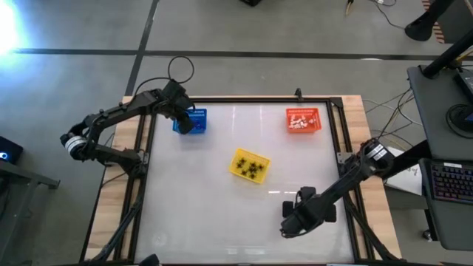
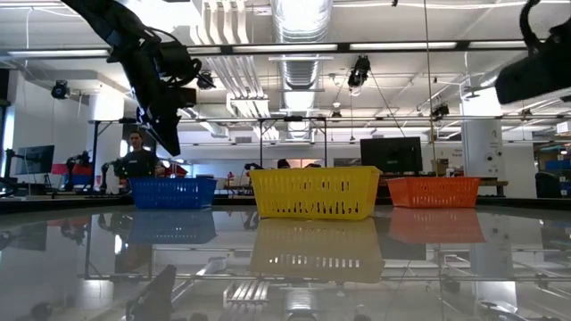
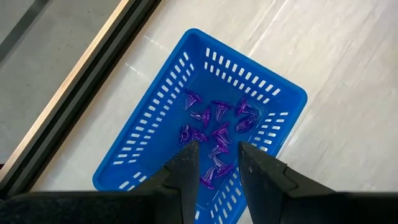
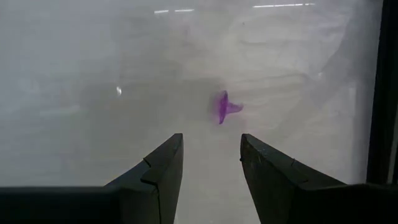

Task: Sort Halloween decoration
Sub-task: Put the purple witch hat toy into the blue bin

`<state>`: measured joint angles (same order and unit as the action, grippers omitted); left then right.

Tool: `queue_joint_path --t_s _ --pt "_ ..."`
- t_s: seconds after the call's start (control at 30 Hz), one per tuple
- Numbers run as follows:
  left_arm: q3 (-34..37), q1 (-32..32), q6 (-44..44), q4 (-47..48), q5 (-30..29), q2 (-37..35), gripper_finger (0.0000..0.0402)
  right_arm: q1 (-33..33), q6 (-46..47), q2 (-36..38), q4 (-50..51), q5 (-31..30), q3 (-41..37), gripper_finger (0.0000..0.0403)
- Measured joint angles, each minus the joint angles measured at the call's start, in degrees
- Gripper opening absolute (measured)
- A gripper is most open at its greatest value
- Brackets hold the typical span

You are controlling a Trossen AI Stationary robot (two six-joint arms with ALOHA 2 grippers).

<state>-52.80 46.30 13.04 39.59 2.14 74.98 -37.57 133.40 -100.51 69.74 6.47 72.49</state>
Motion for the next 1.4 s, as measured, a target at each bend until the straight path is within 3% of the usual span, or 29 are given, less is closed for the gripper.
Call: queue_joint_path --t_s 0.63,1.0,1.17,1.4 --pt "0.0 -0.1 -0.2 0.3 0.0 0.0 0.0094 -1.2 0.3 0.1 -11.1 0.0 -9.8 0.0152" --pt "0.0 -0.1 -0.3 0.2 0.0 0.0 0.0094 -1.2 0.1 0.3 -11.4 -0.1 -10.9 0.0124" --pt "0.0 -0.1 -0.5 0.2 0.0 0.0 0.0094 -1.1 0.1 0.2 -11.6 -0.2 -10.9 0.0098" --pt "0.0 -0.1 -1.7 0.2 0.0 0.0 0.0094 -1.1 -0.8 0.1 -11.6 -0.2 -10.9 0.0031"
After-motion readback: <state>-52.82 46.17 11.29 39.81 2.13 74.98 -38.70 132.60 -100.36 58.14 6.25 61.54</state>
